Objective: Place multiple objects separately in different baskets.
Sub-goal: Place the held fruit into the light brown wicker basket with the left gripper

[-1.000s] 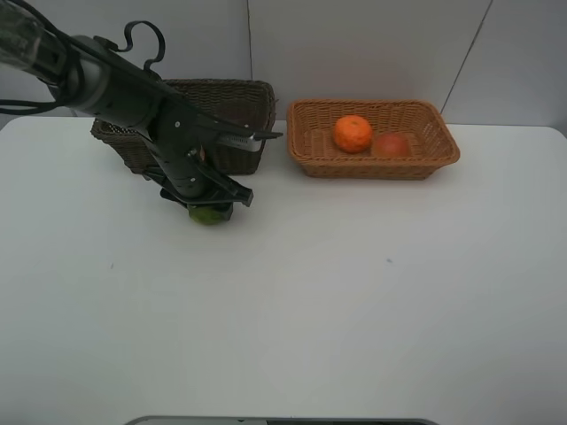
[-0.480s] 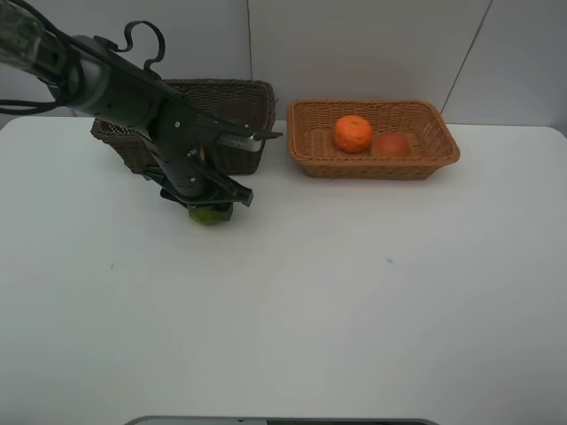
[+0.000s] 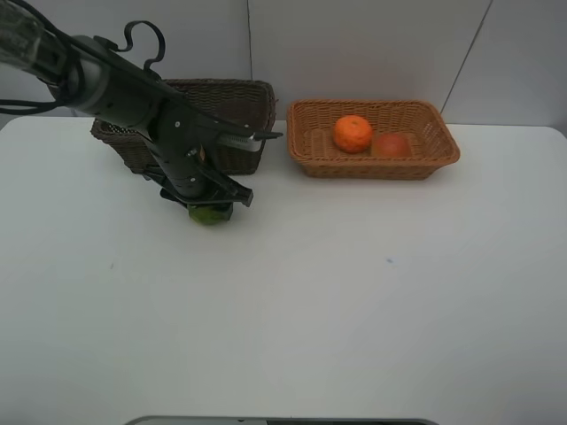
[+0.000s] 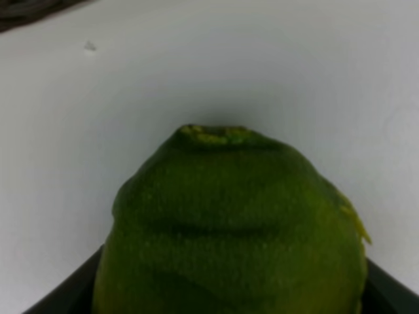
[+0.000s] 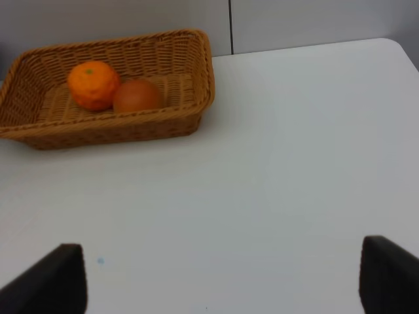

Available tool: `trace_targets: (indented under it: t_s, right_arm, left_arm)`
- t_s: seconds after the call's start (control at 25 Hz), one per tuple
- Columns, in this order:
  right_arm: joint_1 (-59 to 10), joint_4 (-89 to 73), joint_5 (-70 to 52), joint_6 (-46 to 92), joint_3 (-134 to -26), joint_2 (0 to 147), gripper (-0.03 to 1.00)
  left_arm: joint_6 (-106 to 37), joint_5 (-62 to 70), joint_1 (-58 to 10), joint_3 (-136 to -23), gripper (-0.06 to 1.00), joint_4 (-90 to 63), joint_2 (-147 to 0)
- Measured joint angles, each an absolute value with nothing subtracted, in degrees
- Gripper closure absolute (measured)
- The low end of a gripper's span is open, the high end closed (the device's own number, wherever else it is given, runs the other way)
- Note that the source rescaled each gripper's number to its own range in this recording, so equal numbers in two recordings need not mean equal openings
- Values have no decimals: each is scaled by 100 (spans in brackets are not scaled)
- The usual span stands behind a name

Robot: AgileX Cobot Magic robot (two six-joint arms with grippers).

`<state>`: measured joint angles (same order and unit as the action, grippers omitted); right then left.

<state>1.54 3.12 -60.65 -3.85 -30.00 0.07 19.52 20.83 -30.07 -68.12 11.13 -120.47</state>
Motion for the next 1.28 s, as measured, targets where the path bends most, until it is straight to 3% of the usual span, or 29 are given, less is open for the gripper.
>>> trace_targets:
  t_s: [0.36,0.8,0.96,1.28]
  right_arm:
    - [154,312,-6065,-385,-3000,7,16]
    - [154,312,-6065,-385,-3000,7,16]
    - [154,312,-6065,-385,-3000,7,16]
    - [154,312,-6065,-385,-3000,7,16]
  left_arm:
    - [1952,2909,-3057,-6837,19,845,-11378]
    - [1851,3374,-3828,-7872,19,784,-11142]
    - [1846,2834,-4042,-8326,19,784,-11142]
    - [1846,516,-4150,-8423,19,1002,-11329]
